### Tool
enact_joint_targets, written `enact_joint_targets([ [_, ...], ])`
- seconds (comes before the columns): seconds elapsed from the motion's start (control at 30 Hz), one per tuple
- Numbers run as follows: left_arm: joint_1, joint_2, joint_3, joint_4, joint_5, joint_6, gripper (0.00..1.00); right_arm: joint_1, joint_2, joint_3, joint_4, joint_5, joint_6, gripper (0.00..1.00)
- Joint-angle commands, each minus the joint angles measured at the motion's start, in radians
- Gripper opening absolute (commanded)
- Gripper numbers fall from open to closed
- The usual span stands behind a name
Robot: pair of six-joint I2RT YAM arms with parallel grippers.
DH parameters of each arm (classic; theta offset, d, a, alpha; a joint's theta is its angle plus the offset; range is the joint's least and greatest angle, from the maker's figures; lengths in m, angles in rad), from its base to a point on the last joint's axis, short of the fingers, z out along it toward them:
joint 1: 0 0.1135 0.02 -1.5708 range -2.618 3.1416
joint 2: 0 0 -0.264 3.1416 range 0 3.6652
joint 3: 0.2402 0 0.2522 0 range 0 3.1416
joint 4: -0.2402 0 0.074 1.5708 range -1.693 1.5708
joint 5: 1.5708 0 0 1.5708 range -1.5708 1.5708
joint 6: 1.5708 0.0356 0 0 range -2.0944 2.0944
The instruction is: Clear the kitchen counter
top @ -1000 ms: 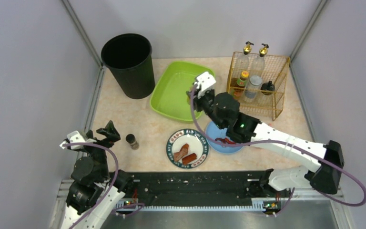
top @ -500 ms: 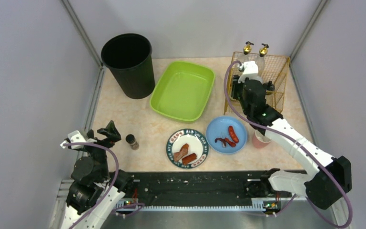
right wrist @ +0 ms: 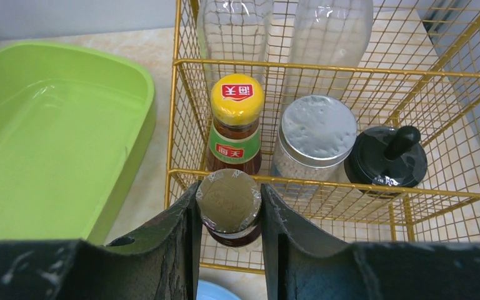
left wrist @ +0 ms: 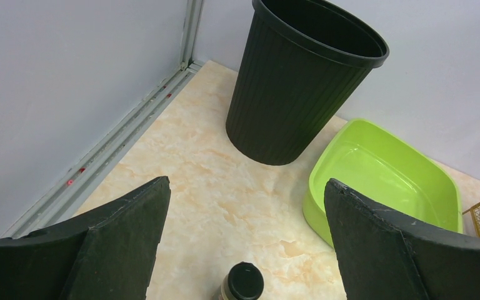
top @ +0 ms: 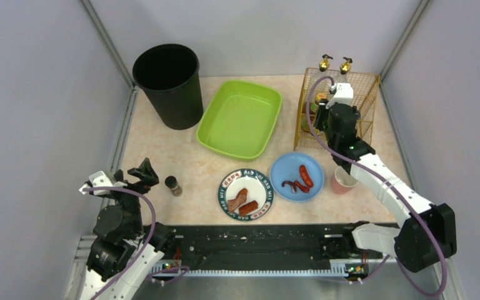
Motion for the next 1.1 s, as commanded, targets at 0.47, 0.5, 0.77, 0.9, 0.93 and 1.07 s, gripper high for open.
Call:
enact_joint_targets([
  [0.47, -0.003, -0.122, 0.022, 0.023, 0.008, 0.014, 0.97, -0.066, 0.164, -0.035, 0.180, -0.047, 0.100, 0.00],
  [0.5, -0.003, -0.122, 0.023, 0.022, 0.008, 0.014, 0.97, -0.067, 0.169, -0.037, 0.183, -0.047, 0.101, 0.00],
  [0.77, -0.003, -0.123, 0.021, 0.024, 0.009, 0.016, 0.97, -0.069, 0.159, -0.039, 0.169, -0.049, 0.107, 0.51],
  [0.9, -0.003, -0.121, 0.021, 0.025, 0.011, 0.016, 0.97, -0.068, 0.119, -0.034, 0.152, -0.063, 0.100, 0.61],
  [0.93, -0.003, -0.121, 0.021, 0.025, 0.011, 0.016, 0.97, -0.067, 0.107, -0.032, 0.145, -0.068, 0.099, 0.63],
  [1.07, -0.003, -0.121, 0.019, 0.027, 0.012, 0.016, 0.97, -0.067, 0.054, -0.026, 0.116, -0.085, 0.095, 0.66],
])
